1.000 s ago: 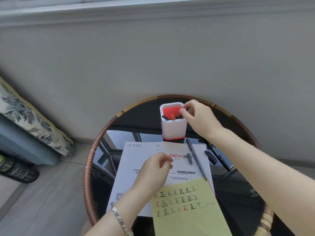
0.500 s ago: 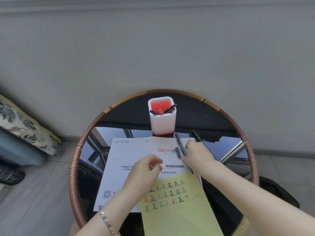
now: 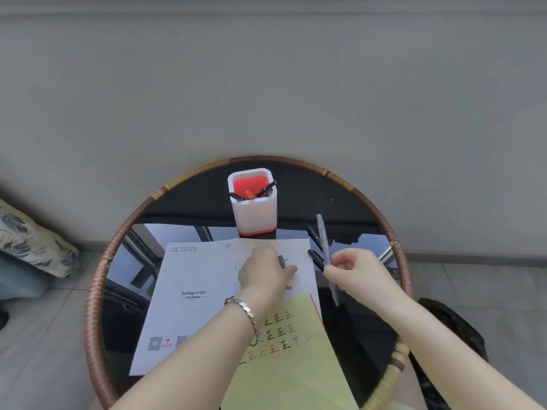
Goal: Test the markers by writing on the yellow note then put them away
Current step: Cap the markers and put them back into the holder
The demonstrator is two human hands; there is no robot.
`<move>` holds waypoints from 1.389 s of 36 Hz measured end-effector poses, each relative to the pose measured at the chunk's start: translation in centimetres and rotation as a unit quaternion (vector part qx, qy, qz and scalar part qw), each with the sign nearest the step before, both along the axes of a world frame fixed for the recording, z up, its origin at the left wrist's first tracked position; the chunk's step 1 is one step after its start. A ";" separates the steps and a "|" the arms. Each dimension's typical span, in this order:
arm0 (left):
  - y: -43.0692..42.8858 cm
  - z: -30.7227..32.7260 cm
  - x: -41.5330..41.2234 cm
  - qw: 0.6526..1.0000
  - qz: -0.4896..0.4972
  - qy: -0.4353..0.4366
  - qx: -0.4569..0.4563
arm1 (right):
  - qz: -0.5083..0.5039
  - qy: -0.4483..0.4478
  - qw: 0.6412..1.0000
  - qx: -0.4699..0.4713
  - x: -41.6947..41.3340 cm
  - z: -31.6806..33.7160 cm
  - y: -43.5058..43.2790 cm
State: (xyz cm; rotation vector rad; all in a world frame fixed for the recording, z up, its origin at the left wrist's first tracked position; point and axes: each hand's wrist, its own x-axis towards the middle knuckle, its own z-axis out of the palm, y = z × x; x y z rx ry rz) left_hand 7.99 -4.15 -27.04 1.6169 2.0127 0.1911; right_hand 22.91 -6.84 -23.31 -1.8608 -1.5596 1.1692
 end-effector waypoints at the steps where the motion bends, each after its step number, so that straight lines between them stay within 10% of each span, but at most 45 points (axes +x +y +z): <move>1: 0.0 -0.3 0.1 1.000 -0.001 0.006 -0.006 | -0.004 0.008 1.000 0.001 0.2 0.0 -0.1; 7: -0.8 -0.6 -0.6 1.000 0.009 -0.005 0.027 | -0.015 0.041 0.999 -0.002 0.3 0.4 -0.7; 22: -7.1 6.3 -3.8 0.909 0.087 -0.390 0.121 | -0.130 0.332 0.931 0.085 -1.5 2.3 -2.5; 50: -9.4 6.8 -2.9 0.882 0.056 -0.441 0.156 | -0.099 0.345 0.925 0.125 -2.9 3.8 -4.9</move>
